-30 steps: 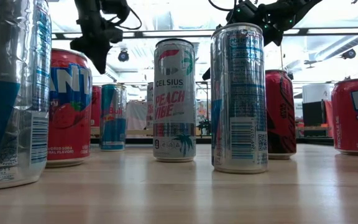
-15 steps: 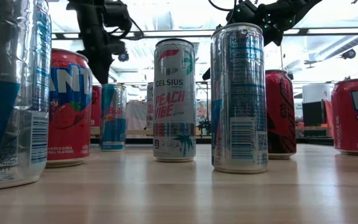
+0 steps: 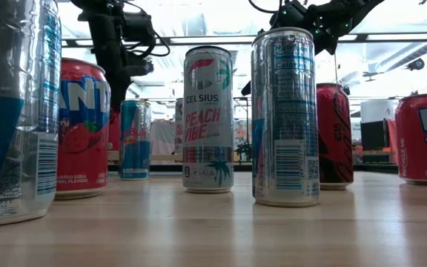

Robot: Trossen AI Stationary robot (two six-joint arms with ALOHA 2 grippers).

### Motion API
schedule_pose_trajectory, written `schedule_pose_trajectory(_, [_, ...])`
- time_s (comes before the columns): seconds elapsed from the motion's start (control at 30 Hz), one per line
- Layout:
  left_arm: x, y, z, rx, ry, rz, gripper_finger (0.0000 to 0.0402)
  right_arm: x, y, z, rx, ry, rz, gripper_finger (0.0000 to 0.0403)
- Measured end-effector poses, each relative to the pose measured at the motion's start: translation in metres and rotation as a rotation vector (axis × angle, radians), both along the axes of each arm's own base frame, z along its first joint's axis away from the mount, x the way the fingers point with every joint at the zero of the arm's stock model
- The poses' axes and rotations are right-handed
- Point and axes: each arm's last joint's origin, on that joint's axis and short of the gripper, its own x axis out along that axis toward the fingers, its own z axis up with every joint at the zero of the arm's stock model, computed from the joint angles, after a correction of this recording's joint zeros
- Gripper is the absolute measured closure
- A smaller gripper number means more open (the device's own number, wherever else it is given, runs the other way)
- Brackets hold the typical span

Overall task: Place canned beverage on shelf
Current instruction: Put the red and black soda can on the shelf aligned with the other red and black soda can

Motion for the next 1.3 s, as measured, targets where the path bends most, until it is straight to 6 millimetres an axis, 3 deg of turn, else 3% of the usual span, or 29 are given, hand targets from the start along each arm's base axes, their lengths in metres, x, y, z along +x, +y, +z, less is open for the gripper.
schedule_pose_trajectory(0.53, [-0.001, 0.002, 0.002, 0.025, 0.002, 0.034, 0.0402, 0.0, 0.0, 0.0, 0.0, 0.0, 0.0, 0.0394])
schedule_pose_trajectory(0.87, [-0.011, 0.016, 0.045, 0.107, 0.044, -0.03, 0.0402, 0.0, 0.0, 0.0, 0.0, 0.0, 0.0, 0.0394])
schedule_pose_trajectory(1.3, [-0.025, 0.022, 0.021, 0.033, 0.107, 0.033, 0.0402, 0.0, 0.0, 0.0, 0.0, 0.0, 0.0, 0.0394])
